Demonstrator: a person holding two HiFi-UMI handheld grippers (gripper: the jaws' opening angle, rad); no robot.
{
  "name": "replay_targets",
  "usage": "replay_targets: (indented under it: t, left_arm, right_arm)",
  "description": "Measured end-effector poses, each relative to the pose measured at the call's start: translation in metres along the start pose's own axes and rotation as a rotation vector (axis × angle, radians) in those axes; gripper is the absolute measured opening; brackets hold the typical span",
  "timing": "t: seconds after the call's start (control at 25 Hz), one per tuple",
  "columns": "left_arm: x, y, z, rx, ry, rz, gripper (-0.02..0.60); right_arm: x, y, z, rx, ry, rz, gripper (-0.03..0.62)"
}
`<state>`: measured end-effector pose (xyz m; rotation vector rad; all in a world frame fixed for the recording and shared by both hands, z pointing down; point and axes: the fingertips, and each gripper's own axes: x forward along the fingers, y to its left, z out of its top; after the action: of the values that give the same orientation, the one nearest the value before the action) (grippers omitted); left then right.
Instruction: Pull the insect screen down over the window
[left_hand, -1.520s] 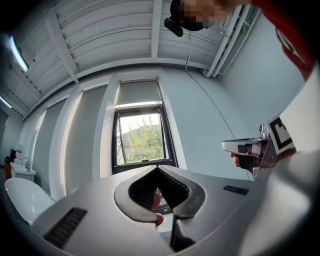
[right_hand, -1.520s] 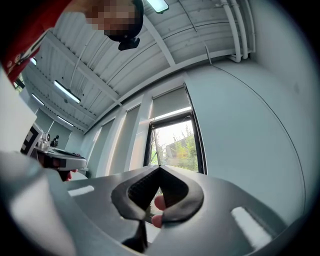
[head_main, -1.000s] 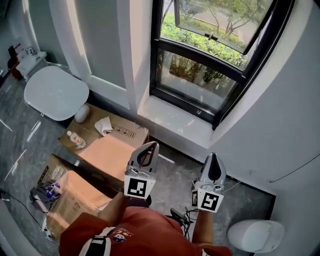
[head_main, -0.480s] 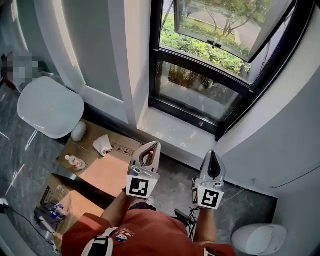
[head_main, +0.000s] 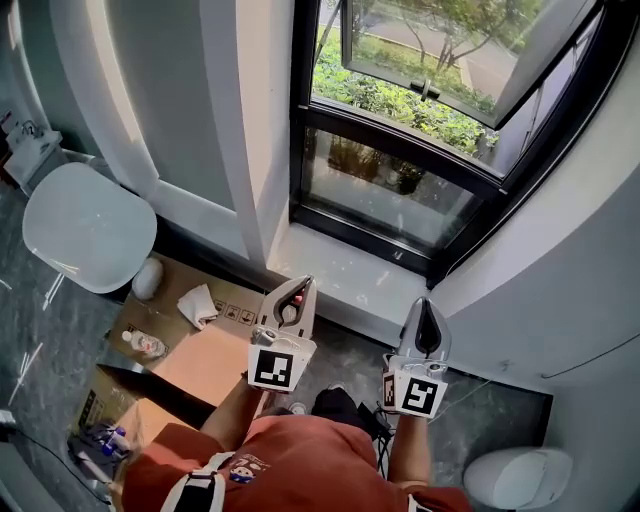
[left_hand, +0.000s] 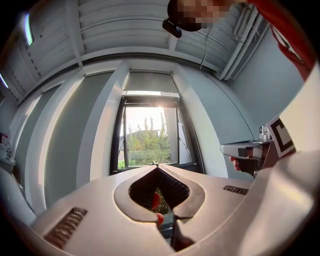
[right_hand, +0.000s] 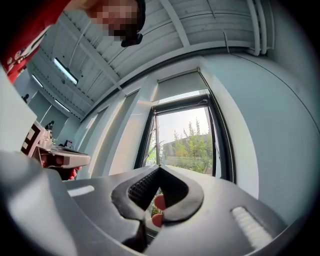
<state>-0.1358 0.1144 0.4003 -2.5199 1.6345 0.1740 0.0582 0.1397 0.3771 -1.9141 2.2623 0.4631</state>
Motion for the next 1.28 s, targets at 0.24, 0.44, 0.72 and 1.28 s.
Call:
replay_targets:
  t: [0.24,0.44,0.72,1.28]
  left_arm:
    - [0.036,0.008,-0.018,-0.006,-0.002,0.015,0.005]
    - [0.091,0.01,-0.028,0.014,-0.002,0.019,0.006]
    - [0.168,0.024,-0.025,0.021,-0.008,0.061,0.006]
    - [0.309,0.017,-0.04,0.016,-0.03,0.037,0.005]
  right_arm:
    - [0.029,-0.016,-0.026,0.009,-0.01,-0.001,0.009]
    - [0.072,-0.043,-0.052,0.028,-0.003,-0.003,0.009]
    - [0.141,-0.086,-0.087,0.066,0.018,-0.006,0.009]
    - [0.244,-0.165,-0.101,0.039,-0.021,-0.034,0.009]
